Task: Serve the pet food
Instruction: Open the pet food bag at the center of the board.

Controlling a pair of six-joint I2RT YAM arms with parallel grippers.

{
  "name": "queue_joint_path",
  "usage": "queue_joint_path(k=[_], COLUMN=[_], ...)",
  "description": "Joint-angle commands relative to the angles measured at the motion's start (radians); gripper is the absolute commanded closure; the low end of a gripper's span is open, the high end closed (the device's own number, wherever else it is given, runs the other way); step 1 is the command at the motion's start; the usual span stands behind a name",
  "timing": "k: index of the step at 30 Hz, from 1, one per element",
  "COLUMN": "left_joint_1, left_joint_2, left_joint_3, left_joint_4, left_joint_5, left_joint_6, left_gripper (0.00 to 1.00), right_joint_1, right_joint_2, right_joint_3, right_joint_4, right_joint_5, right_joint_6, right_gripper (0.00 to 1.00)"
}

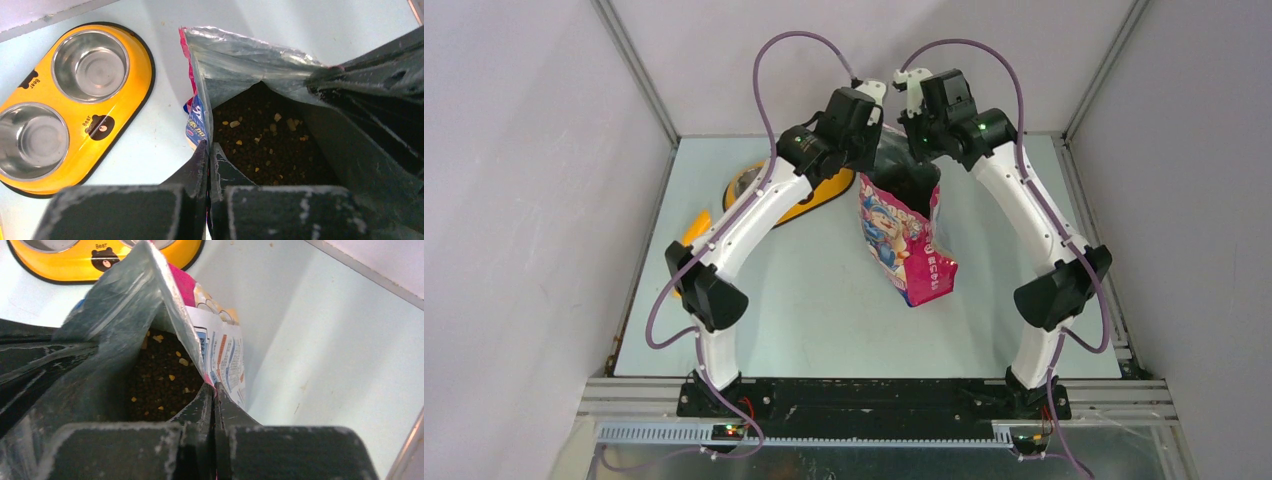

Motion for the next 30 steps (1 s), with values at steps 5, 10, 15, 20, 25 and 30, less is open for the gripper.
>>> queue_joint_path(k=[5,10,15,20,25,30], left_joint_1=[-0.002,-0.003,-0.006,-0.006,-0.007,-0.007], left_joint_2=[0.032,0.049,0.050,0.027,-0.016,-0.035], left_joint_3=[0.143,0.177,0.179,0.179,0.172,0.152], left_joint_4=[0.043,0.048,0.049,0.045,0.043,0.047], left_joint_5=[0.087,0.104,0.137,0.127,0.139,0.254], left_joint_6=[0.055,0.061,0.063,0.065,0.075,0.076], left_gripper=[1.00,1.00,0.55,0.15,0.09,0.09], right_joint_1=[-0.086,-0.152,-0.166,-0.181,-0.222,-0.257], right_joint_2=[-0.103,-0.147,-0.162,-0.142,-0.090,-0.031], right_joint_3=[0.009,-0.011,-0.037,-0.011,0.089,0.188], right_joint_4=[0.058,0.070,0.082,0.089,0.077,0.057], right_joint_5=[0.069,0.040,0.030,0.036,0.019,-0.019], right_joint_6=[-0.001,0.006,0.001,-0.001,-0.001,0.001], right_gripper=[1.00,1.00,1.00,1.00,1.00,1.00])
